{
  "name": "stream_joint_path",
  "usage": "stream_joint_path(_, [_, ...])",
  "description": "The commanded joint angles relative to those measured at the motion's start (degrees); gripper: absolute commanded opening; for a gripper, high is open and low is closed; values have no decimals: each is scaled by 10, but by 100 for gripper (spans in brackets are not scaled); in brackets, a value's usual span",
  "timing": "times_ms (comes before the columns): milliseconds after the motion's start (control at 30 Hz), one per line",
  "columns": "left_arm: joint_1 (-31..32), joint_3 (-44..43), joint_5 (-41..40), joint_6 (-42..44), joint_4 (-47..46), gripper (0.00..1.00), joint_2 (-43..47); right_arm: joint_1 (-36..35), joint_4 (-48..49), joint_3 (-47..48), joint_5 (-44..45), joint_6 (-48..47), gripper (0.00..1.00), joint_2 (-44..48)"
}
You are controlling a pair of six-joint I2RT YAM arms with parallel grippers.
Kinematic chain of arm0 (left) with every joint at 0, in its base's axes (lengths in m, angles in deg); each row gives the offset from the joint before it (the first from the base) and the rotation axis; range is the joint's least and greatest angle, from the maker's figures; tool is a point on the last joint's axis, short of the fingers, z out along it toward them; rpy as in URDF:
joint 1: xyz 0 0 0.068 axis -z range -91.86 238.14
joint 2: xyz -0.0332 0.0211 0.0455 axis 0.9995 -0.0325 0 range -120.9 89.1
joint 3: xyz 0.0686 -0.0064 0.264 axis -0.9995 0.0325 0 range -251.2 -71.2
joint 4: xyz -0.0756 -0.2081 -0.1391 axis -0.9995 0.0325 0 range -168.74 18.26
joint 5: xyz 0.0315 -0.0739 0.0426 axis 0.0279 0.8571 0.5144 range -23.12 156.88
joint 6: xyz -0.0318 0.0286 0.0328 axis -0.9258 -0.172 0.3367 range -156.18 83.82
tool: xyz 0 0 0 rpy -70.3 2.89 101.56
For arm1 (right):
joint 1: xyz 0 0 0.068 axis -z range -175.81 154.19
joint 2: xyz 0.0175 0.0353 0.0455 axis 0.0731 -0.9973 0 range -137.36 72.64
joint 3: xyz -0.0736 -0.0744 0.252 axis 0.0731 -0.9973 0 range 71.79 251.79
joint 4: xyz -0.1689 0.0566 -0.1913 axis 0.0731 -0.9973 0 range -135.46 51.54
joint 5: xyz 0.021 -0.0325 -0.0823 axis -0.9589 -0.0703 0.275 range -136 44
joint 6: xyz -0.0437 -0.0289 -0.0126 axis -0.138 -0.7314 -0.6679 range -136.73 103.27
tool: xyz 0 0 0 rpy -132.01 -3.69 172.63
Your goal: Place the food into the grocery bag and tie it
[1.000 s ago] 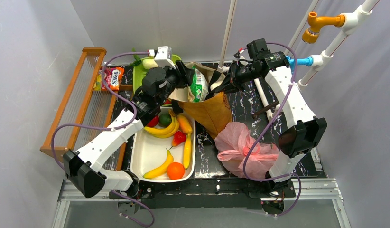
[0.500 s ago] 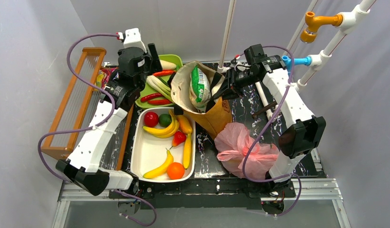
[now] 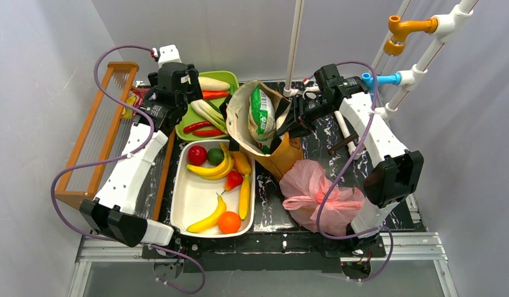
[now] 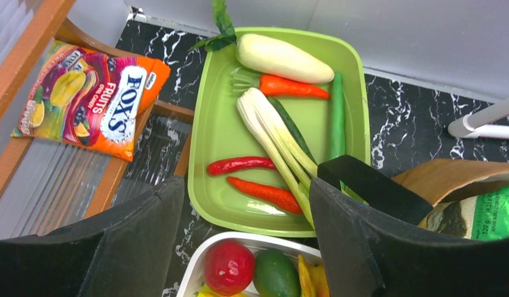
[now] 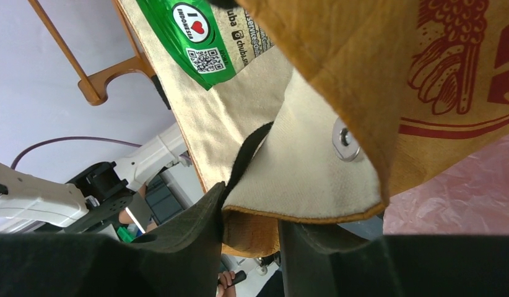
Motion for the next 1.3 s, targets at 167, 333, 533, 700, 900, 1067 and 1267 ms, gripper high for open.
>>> stream_joint_path(167, [-14, 28, -7, -15, 14, 73, 24, -20, -20, 7, 38, -14, 43, 22])
stream_joint_path(333, [-19, 52, -2, -32, 22, 73, 35, -36, -33, 18, 60, -31, 42, 8])
stream_joint_path(533, [-19, 77, 13, -43, 21, 73, 52, -36, -115, 128, 114, -83, 41, -56])
stream_joint_path(700, [-19, 107, 16, -53, 20, 73, 71, -36, -149, 219, 152, -85, 44, -87])
stream_joint_path(900, [-19, 139, 20, -60, 20, 73, 94, -35, -196, 287, 226, -86, 51, -108])
stream_joint_path(1067, [-18, 154, 24, -67, 20, 73, 101, -31, -189, 287, 211, -79, 51, -101])
stream_joint_path(1267, [-18, 154, 35, -73, 19, 73, 96, -46, -204, 322, 244, -84, 51, -116])
